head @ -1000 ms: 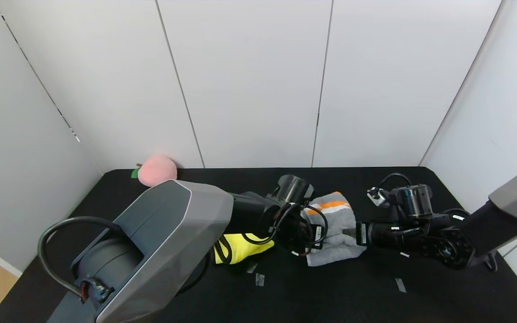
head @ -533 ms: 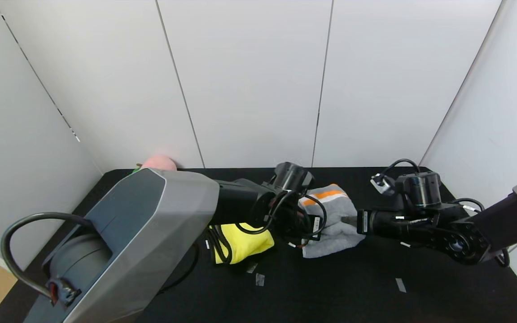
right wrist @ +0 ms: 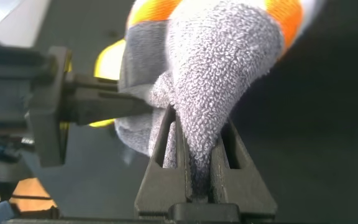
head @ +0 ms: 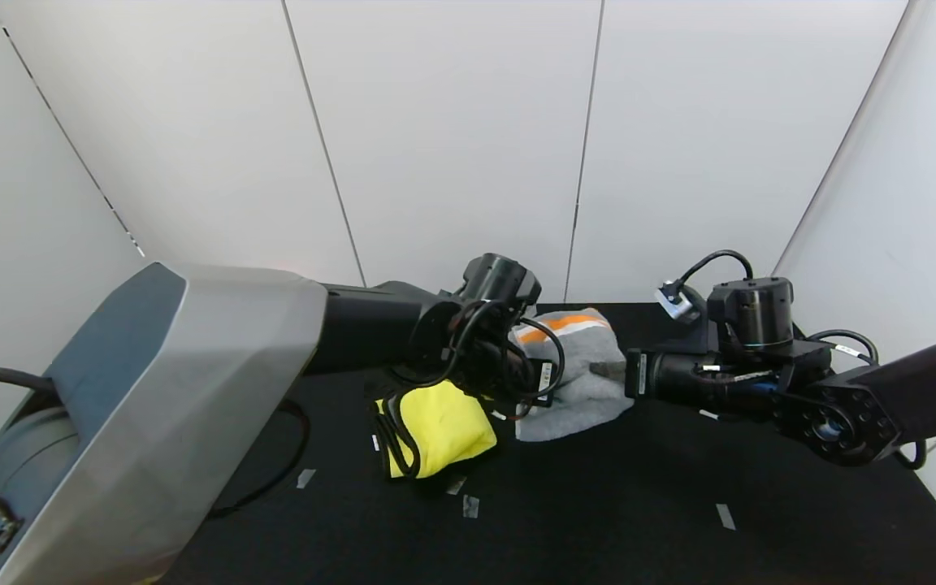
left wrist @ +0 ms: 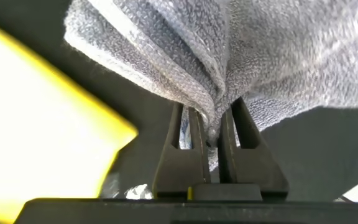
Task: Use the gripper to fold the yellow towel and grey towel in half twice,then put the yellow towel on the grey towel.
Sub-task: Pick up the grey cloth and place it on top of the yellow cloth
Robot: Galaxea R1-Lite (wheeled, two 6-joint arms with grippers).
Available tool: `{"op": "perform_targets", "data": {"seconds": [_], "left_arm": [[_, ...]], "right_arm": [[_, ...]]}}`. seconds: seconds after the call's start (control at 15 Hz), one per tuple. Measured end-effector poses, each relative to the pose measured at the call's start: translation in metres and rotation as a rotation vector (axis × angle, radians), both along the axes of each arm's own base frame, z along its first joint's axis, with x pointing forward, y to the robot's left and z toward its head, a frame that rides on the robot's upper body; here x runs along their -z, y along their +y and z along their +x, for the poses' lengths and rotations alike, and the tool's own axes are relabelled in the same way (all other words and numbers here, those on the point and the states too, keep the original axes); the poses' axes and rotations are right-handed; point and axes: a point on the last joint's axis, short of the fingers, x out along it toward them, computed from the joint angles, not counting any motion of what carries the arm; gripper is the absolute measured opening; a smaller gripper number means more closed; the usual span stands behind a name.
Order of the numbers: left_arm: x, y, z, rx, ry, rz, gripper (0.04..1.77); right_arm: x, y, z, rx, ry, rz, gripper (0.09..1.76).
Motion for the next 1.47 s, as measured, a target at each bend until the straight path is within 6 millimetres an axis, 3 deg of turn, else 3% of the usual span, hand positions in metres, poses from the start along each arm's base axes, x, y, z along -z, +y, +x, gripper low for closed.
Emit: {"op": "perform_targets", "data": {"seconds": [0.4, 0.67, 1.07, 1.47], "left_arm": [[-0.033, 0.045, 0.003, -0.058, -0.052, 0.002, 0.21], [-0.045, 0.079, 0.006, -0.106, -0.071, 0.015, 0.21], [-0.041, 0.124, 0.004, -0.171, -0.041, 0.054, 0.21], [-0.019, 0.155, 0.003, -0.246, -0.027, 0.075, 0.21]], "right_arm": [[-0.018, 0.033, -0.001, -0.081, -0.030, 0.012, 0.26], [-0.018, 0.055, 0.005, -0.126, -0.038, 0.017, 0.26], [-0.003, 0.092, 0.007, -0.196, -0.004, -0.001, 0.26], [0.026, 0.120, 0.000, -0.255, 0.056, -0.035, 0.23]]}}
